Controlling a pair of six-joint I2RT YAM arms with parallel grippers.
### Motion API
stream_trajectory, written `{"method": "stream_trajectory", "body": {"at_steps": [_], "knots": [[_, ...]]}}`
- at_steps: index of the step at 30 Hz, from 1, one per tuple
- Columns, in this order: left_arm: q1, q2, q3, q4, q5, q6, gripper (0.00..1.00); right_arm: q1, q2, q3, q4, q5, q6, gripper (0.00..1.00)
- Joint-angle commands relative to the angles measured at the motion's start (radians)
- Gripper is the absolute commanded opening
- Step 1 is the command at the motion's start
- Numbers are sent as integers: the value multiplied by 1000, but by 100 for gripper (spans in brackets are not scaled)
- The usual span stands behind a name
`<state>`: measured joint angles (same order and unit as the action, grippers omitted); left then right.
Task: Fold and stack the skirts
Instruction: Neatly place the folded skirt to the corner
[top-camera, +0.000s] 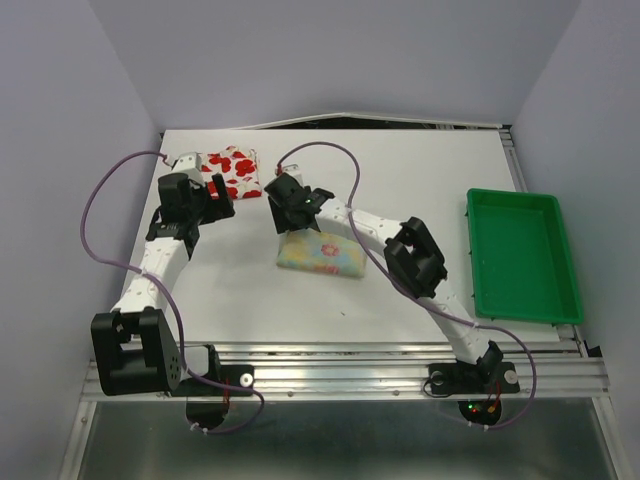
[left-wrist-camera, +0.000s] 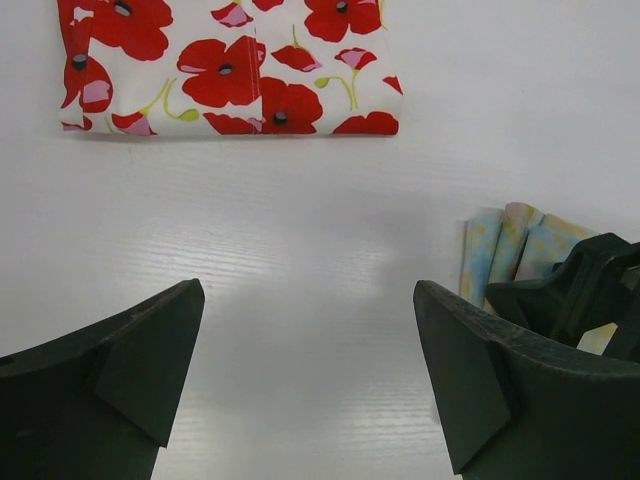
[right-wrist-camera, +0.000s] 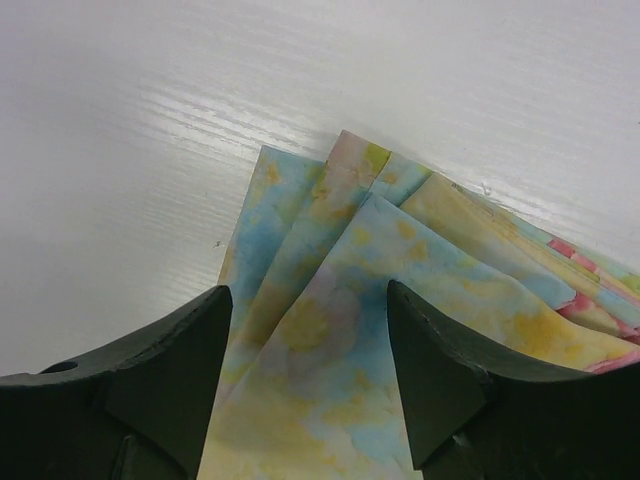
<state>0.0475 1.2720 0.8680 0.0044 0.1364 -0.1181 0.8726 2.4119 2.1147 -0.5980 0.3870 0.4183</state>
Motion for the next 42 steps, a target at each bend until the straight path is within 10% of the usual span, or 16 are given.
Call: {"method": "stream_trajectory", "body": {"at_steps": [1, 20, 27, 30, 42], "knots": [[5, -49, -15, 48, 26, -8, 99, 23, -45, 47, 20, 47, 2, 69], [9, -56, -30, 51, 35, -2, 99, 37, 119, 77, 14, 84, 17, 63], [15, -4, -23, -1, 170, 32, 98, 8, 124, 44, 4, -54, 63, 16], [63, 44, -43, -46, 467, 95, 98, 8, 87, 53, 4, -95, 70, 1], [8, 243, -130, 147, 787, -60, 99, -46, -77, -36, 99, -281, 154, 0]]}}
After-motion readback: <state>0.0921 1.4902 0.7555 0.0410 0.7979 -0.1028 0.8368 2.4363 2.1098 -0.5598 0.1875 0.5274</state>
